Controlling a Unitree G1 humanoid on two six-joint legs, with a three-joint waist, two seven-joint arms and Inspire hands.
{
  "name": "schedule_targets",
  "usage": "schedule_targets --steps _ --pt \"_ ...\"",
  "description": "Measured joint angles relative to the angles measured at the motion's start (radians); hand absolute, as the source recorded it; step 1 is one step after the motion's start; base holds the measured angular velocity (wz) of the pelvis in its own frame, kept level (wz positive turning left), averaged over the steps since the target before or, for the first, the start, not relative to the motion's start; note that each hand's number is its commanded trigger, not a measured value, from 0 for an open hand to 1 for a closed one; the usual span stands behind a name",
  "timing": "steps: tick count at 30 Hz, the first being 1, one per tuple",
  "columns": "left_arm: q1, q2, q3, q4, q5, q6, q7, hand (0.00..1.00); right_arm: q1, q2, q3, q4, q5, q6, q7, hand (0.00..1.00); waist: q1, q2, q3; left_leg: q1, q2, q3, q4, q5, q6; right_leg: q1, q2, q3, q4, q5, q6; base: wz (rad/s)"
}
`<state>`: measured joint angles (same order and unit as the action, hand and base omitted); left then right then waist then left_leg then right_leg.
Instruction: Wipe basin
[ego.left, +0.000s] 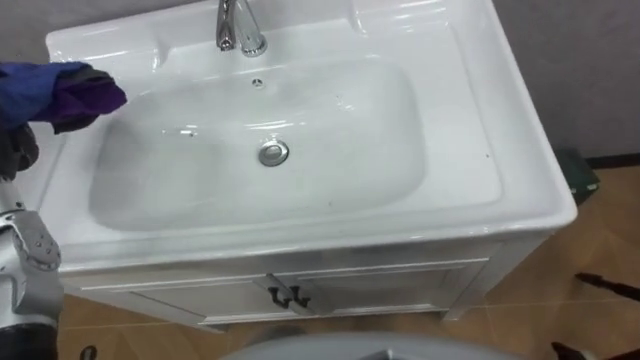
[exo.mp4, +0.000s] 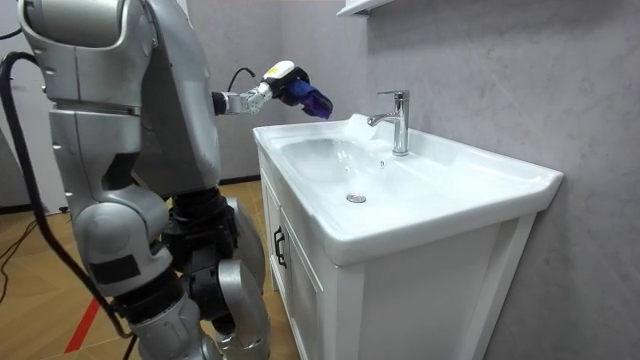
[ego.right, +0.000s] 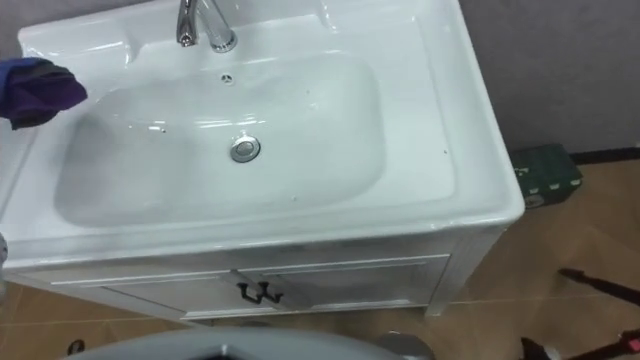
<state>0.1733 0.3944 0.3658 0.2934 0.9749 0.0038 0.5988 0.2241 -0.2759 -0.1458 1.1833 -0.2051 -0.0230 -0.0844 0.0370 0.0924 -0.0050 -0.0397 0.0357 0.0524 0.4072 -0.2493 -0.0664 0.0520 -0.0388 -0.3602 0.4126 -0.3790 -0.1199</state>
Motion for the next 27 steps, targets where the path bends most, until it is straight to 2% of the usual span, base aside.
schedule_targets --steps 5,8,12,23,27 --pt "0.052 0.0 0.005 0.002 -0.002 0.023 0.0 1.0 0.002 -0.001 -0.007 -0.004 0.004 0.019 0.001 0.0 0.008 -0.001 0.0 0.0 0.0 0.0 -0.001 0.0 0.0 0.001 0.0 -0.002 0.0 0.0 0.0 0.0" --pt "0.06 0.0 0.005 0.003 -0.004 0.031 0.0 1.0 0.016 -0.001 -0.015 -0.022 0.004 0.025 0.004 0.0 0.016 0.003 0.0038 0.001 0.0 -0.001 -0.001 0.0 0.0 0.003 0.0 -0.002 0.0 0.001 0.001 0.0" --pt "0.061 0.0 0.006 0.012 -0.044 0.038 0.0 1.0 0.022 -0.002 -0.034 -0.04 0.005 0.025 0.003 0.0 0.023 0.005 0.005 -0.001 -0.001 -0.002 0.0 0.0 0.0 0.001 0.0 -0.003 0.0 0.001 0.001 0.0" --pt "0.068 -0.001 0.006 0.041 -0.06 0.083 0.0 1.0 0.032 -0.002 -0.034 -0.066 0.005 0.039 0.0 0.0 0.025 0.014 0.0016 -0.006 -0.001 -0.002 0.001 0.0 0.0 0.0 0.0 -0.006 -0.003 0.001 0.001 0.0" --pt "0.088 -0.001 0.006 0.045 -0.068 0.089 -0.001 1.0 0.035 -0.002 -0.034 -0.075 0.004 0.039 -0.001 0.0 0.025 0.017 -0.0005 -0.008 -0.001 -0.002 0.001 0.0 0.0 -0.002 0.0 -0.005 -0.006 0.001 0.001 0.0"
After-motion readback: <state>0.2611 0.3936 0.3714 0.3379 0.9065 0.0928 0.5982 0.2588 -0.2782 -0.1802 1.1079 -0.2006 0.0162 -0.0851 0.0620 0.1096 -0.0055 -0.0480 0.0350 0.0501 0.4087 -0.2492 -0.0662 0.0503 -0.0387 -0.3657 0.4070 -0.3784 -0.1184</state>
